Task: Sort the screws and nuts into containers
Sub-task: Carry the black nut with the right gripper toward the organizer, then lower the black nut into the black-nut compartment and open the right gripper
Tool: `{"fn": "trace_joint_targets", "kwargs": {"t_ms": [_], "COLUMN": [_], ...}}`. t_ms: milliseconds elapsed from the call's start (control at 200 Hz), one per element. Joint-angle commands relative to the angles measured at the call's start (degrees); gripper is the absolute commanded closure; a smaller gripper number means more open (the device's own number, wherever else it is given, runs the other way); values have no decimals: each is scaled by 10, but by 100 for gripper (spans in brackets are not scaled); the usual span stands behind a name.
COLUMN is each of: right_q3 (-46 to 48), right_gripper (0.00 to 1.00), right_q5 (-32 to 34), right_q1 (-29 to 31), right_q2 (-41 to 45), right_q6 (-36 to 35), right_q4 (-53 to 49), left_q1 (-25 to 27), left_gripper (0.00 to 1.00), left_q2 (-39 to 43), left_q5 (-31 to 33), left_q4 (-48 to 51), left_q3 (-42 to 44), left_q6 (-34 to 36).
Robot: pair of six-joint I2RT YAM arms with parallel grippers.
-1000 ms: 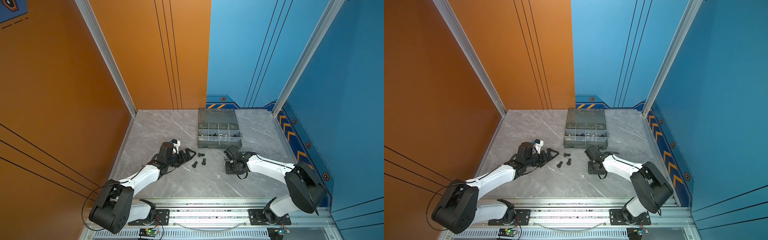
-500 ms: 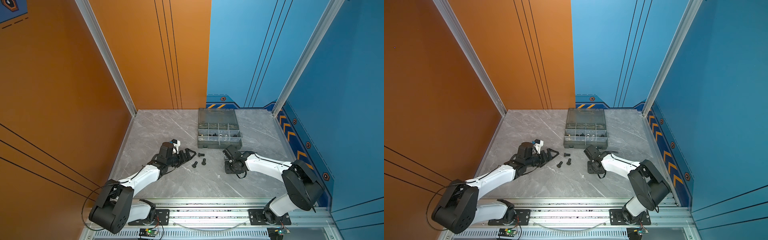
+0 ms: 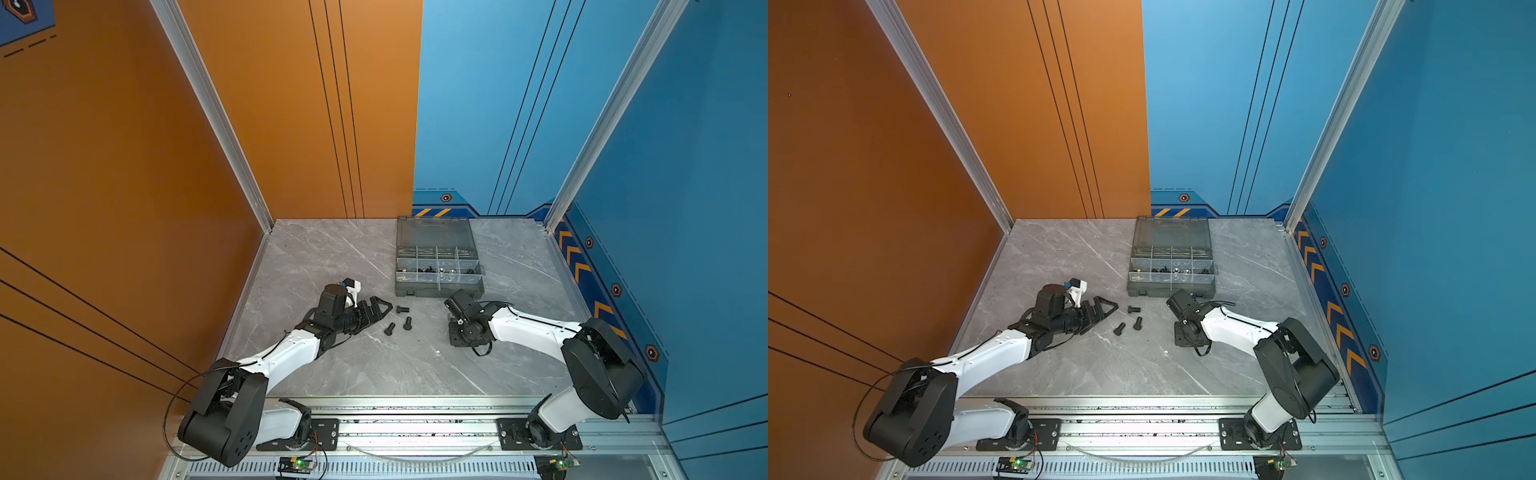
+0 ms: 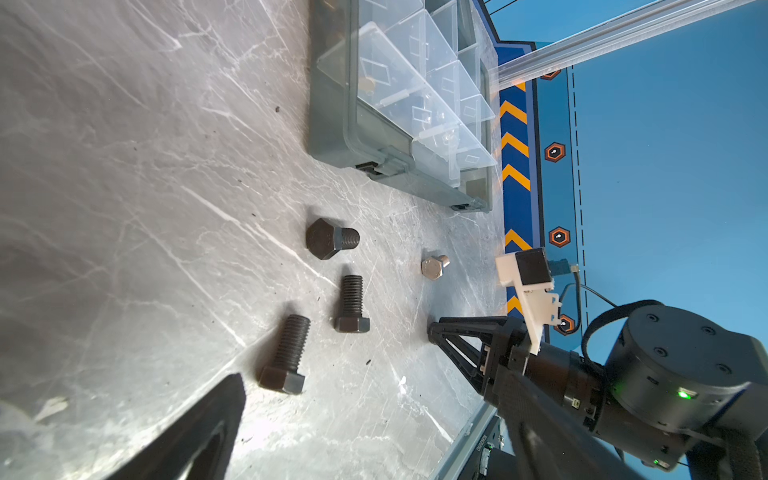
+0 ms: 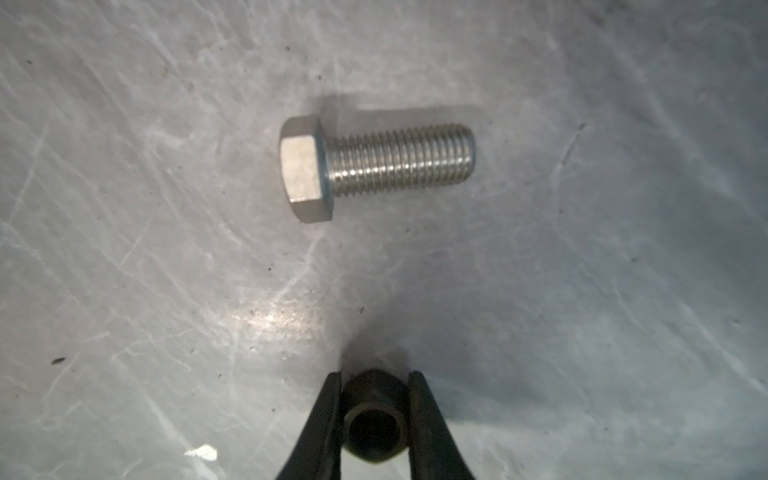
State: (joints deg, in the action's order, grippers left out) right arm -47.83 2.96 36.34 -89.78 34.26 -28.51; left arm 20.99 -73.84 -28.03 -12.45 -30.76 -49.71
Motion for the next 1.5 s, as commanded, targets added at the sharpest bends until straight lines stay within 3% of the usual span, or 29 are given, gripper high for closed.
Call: {"fn": "trace_joint_targets", "kwargs": {"t_ms": [0, 335, 621, 1121, 1287, 1492], "right_q3": [-18, -97, -215, -418, -451, -454], "right_gripper": [92, 94, 93, 93, 92, 82], "right_q5": [-23, -81, -104, -114, -109, -107], "right_q1": [-20, -126, -219, -245, -246, -247], "right_q2": [27, 61, -17, -232, -266, -274], "right_q6": [-25, -99, -121, -117, -117, -123], "right_q4": [-16, -32, -22, -35, -51, -55], "left_q1": [-7, -7, -6, -3, -1, 3], "left_gripper": [2, 2, 2, 2, 2, 2], "left_q2": [-2, 2, 13, 17, 16, 17], "left_q5": [3, 3, 6, 13, 16, 24], "left_q4": [-2, -5, 0, 7, 9, 21], "left_q3": [8, 12, 15, 19, 17, 7], "left_q6": [9, 9, 7, 2, 2, 4]}}
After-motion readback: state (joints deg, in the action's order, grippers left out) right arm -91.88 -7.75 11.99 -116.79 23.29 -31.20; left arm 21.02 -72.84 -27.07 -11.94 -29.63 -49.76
